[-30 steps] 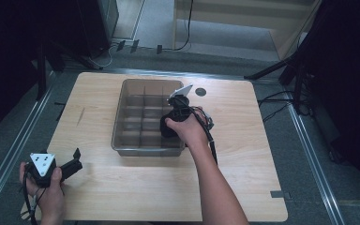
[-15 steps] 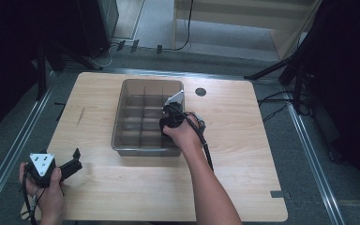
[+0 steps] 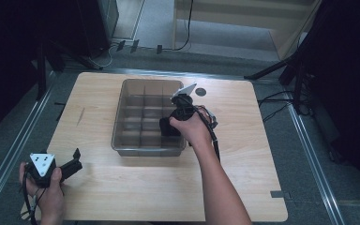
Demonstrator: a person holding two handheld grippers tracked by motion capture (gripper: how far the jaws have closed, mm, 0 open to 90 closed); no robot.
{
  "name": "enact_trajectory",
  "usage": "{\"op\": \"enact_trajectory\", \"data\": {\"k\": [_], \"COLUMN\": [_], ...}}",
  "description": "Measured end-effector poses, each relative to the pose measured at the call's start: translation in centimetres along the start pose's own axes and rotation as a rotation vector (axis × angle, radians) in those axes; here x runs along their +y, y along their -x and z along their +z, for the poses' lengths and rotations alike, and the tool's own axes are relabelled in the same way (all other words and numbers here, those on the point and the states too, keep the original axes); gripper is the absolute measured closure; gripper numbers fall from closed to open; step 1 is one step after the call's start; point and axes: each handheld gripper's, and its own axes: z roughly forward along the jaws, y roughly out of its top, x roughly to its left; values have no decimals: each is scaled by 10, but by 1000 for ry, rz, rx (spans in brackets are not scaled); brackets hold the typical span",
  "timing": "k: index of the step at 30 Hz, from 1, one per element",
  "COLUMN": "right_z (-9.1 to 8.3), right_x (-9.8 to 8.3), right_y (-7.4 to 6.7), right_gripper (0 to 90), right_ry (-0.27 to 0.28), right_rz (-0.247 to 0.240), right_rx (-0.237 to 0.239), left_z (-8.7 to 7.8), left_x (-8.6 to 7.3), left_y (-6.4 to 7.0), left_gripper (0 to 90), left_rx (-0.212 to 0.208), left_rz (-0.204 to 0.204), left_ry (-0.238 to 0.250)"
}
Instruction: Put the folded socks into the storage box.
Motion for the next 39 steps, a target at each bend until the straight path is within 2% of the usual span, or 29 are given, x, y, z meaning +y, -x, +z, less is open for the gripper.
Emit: {"op": "enact_trajectory", "data": {"k": [3,6,7,11,12,13,14,15,16,18,20,21,22,23,24,25,29,30,31,32,33,36,37,39], "right_z": [-15,-21,-27,-37,-37,-41,-41,-42,-43,-44,-43,-43,-42,-42,-39,-38,-32,-29,-29,-26,-26,-22,-20,-19], "right_x": [-1,-2,-3,-8,-8,-11,-11,-13,-19,-20,-29,-29,-36,-36,-45,-48,-60,-68,-68,-77,-77,-91,-100,-104], "right_y": [11,18,25,40,40,48,48,52,61,63,72,72,76,76,82,84,95,101,101,109,109,120,128,132], "right_gripper": [551,521,483,352,352,277,277,248,218,190,124,124,81,81,40,23,0,0,0,0,0,0,0,0], "right_ry": [33,54,70,124,124,171,171,198,250,260,315,315,350,350,366,369,385,401,401,430,430,472,498,507], "right_rz": [16,25,30,32,32,26,26,15,-1,3,14,14,8,8,-11,-16,-27,-25,-25,-31,-31,-20,-13,-8], "right_rx": [13,20,15,-4,-4,-6,-6,-13,-29,-23,6,6,-46,-46,-83,-75,-52,-63,-63,-55,-55,-56,-61,-59], "left_z": [0,0,0,0,0,0,0,0,0,0,0,0,0,0,0,0,0,0,0,0,0,0,0,0], "left_x": [0,0,0,0,0,0,0,0,0,0,0,0,0,0,0,0,0,0,0,0,0,0,0,0], "left_y": [0,1,1,1,1,1,1,1,1,1,1,1,1,1,2,2,2,2,2,2,2,2,2,2], "left_gripper": [0,0,0,0,0,0,0,0,0,0,0,0,0,0,0,0,0,0,0,0,0,0,0,0], "left_rx": [-1,0,-1,0,-1,-1,0,0,0,-1,-2,-2,-2,-2,-3,-10,-13,-13,-14,-15,-17,-16,-17,-18], "left_rz": [7,8,9,12,12,13,14,16,17,16,18,19,19,19,19,13,20,20,17,17,15,20,21,21], "left_ry": [0,0,-1,-3,-3,-3,-3,-4,-3,-3,-3,-3,-3,-3,-3,-5,-8,-8,-8,-8,-7,-7,-7,-6]}}
